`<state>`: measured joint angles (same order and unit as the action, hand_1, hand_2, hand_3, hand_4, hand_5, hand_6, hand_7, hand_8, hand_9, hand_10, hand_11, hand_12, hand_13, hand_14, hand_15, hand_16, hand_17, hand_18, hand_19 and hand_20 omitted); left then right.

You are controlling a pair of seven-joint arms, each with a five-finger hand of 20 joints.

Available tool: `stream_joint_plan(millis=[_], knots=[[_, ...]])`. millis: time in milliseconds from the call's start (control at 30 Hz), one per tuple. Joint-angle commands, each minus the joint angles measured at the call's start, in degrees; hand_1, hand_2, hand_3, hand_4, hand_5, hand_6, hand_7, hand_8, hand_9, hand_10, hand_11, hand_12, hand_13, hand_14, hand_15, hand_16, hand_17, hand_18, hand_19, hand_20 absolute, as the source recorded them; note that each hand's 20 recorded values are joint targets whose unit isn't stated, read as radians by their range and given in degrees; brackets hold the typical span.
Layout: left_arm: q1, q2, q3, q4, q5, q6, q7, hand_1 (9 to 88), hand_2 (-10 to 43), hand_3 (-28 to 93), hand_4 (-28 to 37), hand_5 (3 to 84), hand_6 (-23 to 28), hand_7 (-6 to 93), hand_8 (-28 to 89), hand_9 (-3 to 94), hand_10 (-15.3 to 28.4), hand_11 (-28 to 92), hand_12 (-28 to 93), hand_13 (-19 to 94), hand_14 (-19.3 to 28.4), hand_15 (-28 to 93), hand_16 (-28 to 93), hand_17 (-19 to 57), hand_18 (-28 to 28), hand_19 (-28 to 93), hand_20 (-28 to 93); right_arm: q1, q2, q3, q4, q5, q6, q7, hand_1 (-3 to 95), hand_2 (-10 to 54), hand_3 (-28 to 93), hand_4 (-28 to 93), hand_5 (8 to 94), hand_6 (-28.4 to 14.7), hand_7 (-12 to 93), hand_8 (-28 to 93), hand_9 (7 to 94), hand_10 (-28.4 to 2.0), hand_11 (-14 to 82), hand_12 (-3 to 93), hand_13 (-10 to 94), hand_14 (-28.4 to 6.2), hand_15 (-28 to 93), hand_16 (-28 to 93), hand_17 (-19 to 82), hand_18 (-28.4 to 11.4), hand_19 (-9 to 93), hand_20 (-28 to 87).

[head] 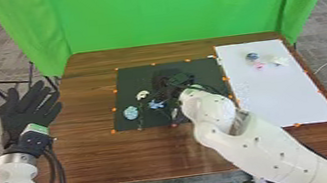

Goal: Arrange flowers

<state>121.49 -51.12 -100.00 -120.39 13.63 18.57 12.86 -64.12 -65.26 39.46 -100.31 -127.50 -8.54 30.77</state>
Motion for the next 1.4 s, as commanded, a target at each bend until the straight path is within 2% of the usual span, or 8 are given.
stream_joint_plan(millis=[33,167,300,433,467,500,567,1400], knots=[[-4.3,0.70,2.28,1.45,0.84,-2.40,0.40,24.3,12.5,70,-28.3,36.9,7.0,15.6,-12,29.2,13.5,19,7,19,14.8,36,-11,-7.0,12.7,28,8,-2.5,8.4,8.0,-0.5,0.5,12.8,2.6,73.5,-9.5,-28,64,63.9,-1.2,25,-15,70.9,-13.7,32.2,24.2,63,-12.6,70,35,23,-25.7,73,47],[-7.6,1.55,4.17,2.15,2.38,-3.05,0.63,24.1,12.5,70,-28.3,37.8,7.3,14.4,-12,29.8,13.4,18,7,19,14.2,34,-11,-7.0,12.8,28,8,-5.9,13.8,13.0,1.9,-0.8,21.1,-3.8,72.9,-9.5,-28,68,56.2,-1.6,27,-16,60.9,-14.7,25.2,20.4,61,-11.7,72,33,23,-24.2,74,46],[-7.2,1.37,4.21,2.14,4.79,-3.07,-0.40,24.1,12.6,70,-28.3,37.9,7.3,14.1,-11,29.6,13.2,18,7,19,14.1,34,-10,-7.0,12.7,28,8,-11.5,16.7,22.9,0.9,-0.6,11.5,-6.5,72.3,-9.5,-28,71,49.3,-1.5,27,-17,52.6,-14.0,20.3,18.0,58,-11.1,75,31,21,-22.5,73,46],[-4.6,0.83,3.44,1.93,2.98,-1.76,0.02,24.2,12.6,70,-28.3,37.8,7.4,13.9,-11,28.7,13.0,18,6,19,14.5,34,-10,-6.9,12.7,28,8,-17.2,17.8,29.7,-1.2,-5.9,3.5,-6.4,71.9,-9.5,-27,72,45.4,-0.4,27,-17,49.1,-12.1,16.8,16.0,57,-11.4,75,29,20,-22.5,72,46],[-3.7,0.99,3.01,1.70,3.29,-1.67,0.12,24.2,12.6,70,-28.3,37.7,7.4,13.8,-11,28.7,13.0,18,6,19,14.4,34,-10,-6.9,12.7,28,8,-17.8,18.0,30.9,-1.5,-5.0,1.7,-5.8,65.7,-9.5,-9,63,45.4,-0.4,25,-16,49.2,-12.1,15.6,14.6,57,-12.0,75,29,20,-21.7,72,47],[-2.9,0.81,2.46,1.46,3.75,-1.89,-0.04,24.2,12.6,70,-28.3,37.8,7.4,13.8,-11,28.8,12.9,18,6,19,14.2,34,-10,-7.0,12.7,28,8,-18.4,18.3,32.4,-1.8,-4.6,-0.5,-5.4,49.8,-9.5,48,3,45.2,-0.3,25,-16,49.0,-11.9,15.9,15.1,57,-11.7,75,29,20,-22.1,72,47],[-1.9,0.33,1.86,1.20,3.38,-2.61,0.18,24.3,12.6,70,-28.3,37.8,7.3,13.8,-11,29.2,12.7,18,6,20,13.9,34,-10,-6.9,12.7,28,8,-18.7,18.6,33.1,-1.4,-2.3,1.7,-1.7,42.2,-9.5,75,-26,46.2,-0.5,25,-17,48.9,-11.9,15.4,15.0,57,-11.9,75,29,20,-22.4,71,47],[-0.8,0.51,1.51,0.85,3.53,-3.39,1.11,24.4,12.8,70,-28.3,38.1,7.2,14.3,-11,30.3,12.7,19,7,21,13.8,34,-10,-6.9,12.8,28,8,-14.3,21.0,29.0,7.0,-3.0,10.3,-1.3,44.2,-9.5,78,-28,48.8,-1.0,25,-17,46.5,-9.8,12.9,12.8,58,-10.4,73,26,21,-21.7,71,44]])
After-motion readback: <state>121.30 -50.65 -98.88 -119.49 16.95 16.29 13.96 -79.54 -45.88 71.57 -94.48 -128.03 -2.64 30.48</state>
